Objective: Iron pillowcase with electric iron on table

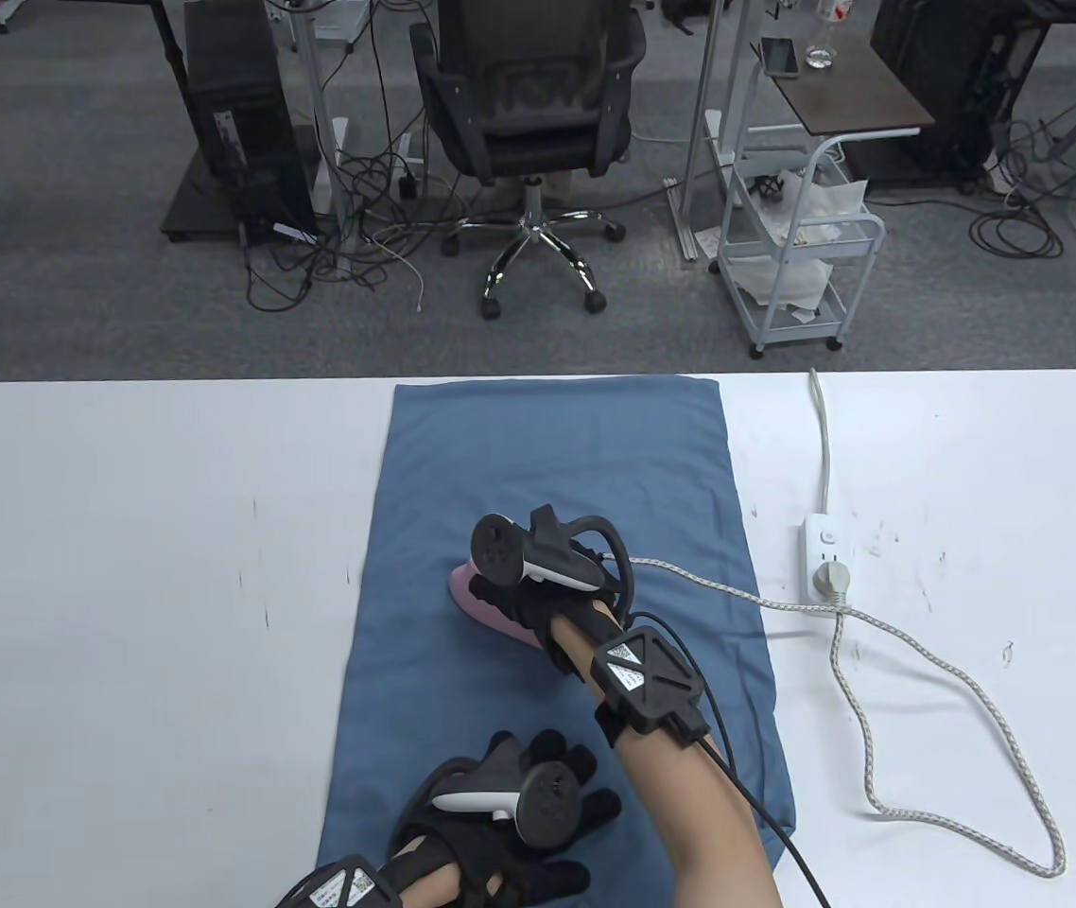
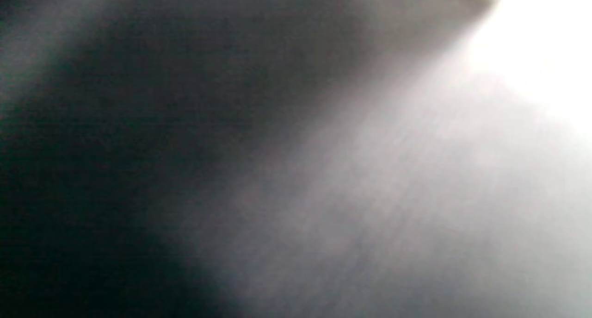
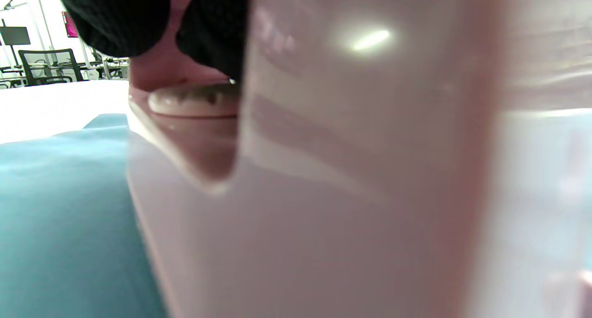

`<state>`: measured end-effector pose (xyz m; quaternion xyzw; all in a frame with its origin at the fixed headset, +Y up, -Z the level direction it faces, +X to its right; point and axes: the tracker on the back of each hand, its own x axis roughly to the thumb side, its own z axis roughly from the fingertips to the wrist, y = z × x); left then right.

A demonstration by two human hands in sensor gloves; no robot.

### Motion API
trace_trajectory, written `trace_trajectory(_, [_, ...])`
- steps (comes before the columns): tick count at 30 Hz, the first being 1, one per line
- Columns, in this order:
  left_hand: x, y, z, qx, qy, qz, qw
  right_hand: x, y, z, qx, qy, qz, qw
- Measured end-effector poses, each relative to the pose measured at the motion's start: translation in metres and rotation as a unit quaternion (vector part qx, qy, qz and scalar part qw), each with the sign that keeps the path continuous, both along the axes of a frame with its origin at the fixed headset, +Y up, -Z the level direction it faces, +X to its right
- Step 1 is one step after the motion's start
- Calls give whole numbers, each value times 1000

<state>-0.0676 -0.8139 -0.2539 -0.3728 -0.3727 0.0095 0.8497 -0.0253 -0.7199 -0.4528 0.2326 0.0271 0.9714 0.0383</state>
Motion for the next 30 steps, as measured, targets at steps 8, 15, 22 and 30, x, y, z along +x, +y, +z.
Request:
trace_trajectory(8, [0, 0, 0, 1, 0, 0, 1000, -16, 6, 64, 18, 139, 1, 990])
trace_trajectory(15, [0, 0, 0, 1, 0, -1, 1000, -36, -3, 57, 21, 138, 12, 990])
trace_trajectory(22, [0, 0, 0, 0, 0, -1, 1000, -48, -5, 3, 29, 30, 4, 999])
trace_trajectory(30, [0, -1, 0, 0, 0, -1, 1000, -1, 6, 14, 19, -4, -2, 1000])
